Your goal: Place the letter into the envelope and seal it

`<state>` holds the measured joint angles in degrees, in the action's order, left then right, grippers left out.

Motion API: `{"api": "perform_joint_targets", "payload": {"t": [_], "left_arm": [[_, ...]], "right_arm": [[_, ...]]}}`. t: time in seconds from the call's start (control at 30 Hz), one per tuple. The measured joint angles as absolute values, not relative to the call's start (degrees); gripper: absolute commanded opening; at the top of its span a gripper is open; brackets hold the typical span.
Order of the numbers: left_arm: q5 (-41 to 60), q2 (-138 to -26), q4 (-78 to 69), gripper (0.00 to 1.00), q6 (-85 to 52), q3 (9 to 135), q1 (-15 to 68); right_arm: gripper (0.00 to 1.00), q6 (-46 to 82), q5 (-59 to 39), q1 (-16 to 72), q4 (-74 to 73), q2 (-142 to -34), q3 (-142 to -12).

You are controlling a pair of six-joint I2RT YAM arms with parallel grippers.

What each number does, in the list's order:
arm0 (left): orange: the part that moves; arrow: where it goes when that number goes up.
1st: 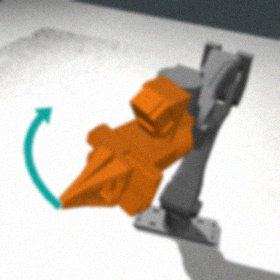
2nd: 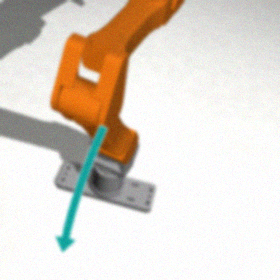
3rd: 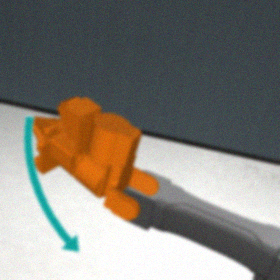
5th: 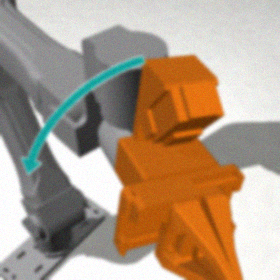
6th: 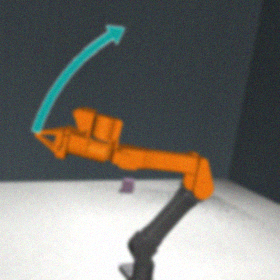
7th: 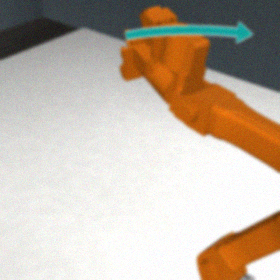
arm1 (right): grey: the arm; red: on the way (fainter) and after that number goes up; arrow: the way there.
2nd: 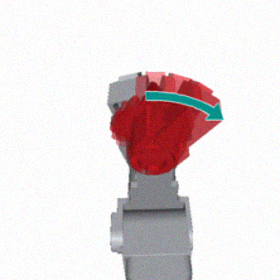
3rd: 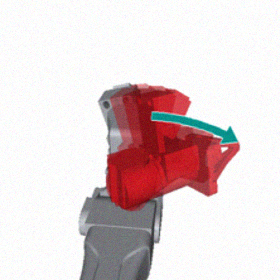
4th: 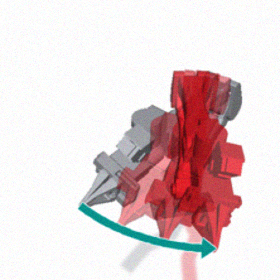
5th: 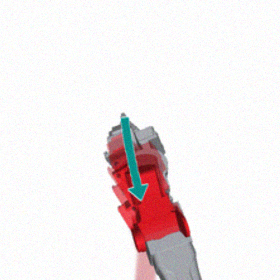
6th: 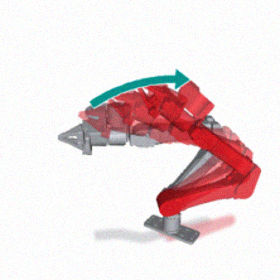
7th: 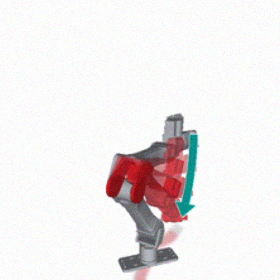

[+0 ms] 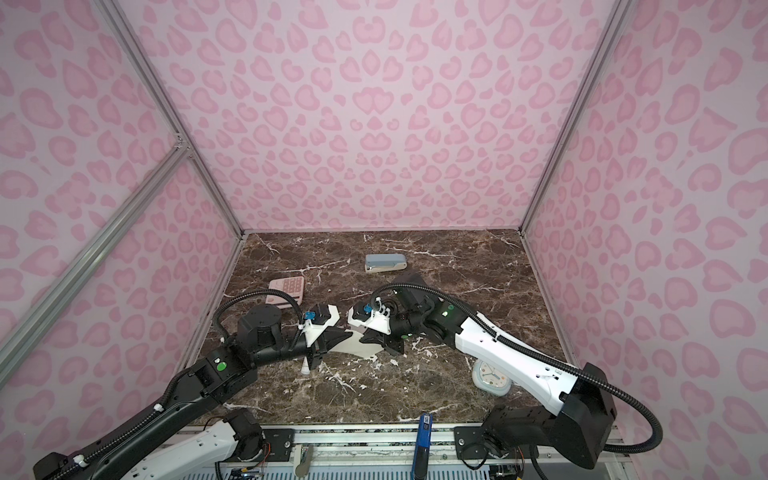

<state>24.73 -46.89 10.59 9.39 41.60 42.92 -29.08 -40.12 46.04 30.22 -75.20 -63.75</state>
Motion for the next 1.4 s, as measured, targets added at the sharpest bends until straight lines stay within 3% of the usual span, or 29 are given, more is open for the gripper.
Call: {"api": "perform_joint_targets", "payload": {"t": [0.07, 0.17, 0.33, 0.4, 0.57, 0.63, 0.83, 1.4], "left_arm": [[24.8, -46.8, 10.5, 0.05, 9.4, 41.6, 42.9], [23.7, -45.6, 10.3, 0.05, 9.0, 41.6, 42.9], [20.3, -42.3, 9.4, 0.04, 9.1, 40.9, 42.9], [19.9, -41.5, 9.4, 0.04, 9.1, 40.6, 43.0], [18.4, -40.9, 9.3, 0.04, 9.0, 40.5, 42.9], [17.6, -41.0, 9.3, 0.04, 9.0, 40.5, 42.9], [11.0, -41.2, 9.1, 0.04, 6.0, 40.5, 42.9], [-14.4, -47.3, -2.1, 0.04, -28.1, 35.1, 39.3]], "right_arm": [[0.17, -28.9, -40.1, 45.7, 30.0, -75.0, -63.4], [0.17, -28.9, -40.2, 44.8, 29.9, -74.3, -62.9], [0.0, -28.9, -40.1, 42.6, 29.7, -73.0, -61.4], [0.0, -28.6, -40.1, 42.2, 29.4, -72.6, -61.1], [0.11, -28.6, -39.5, 41.5, 29.1, -72.1, -60.5], [0.24, -28.6, -39.0, 41.5, 29.0, -72.1, -60.4], [0.41, -25.2, -34.0, 40.7, 26.6, -71.1, -59.5], [0.44, 0.7, -20.4, 34.7, 10.1, -68.4, -54.1]]}}
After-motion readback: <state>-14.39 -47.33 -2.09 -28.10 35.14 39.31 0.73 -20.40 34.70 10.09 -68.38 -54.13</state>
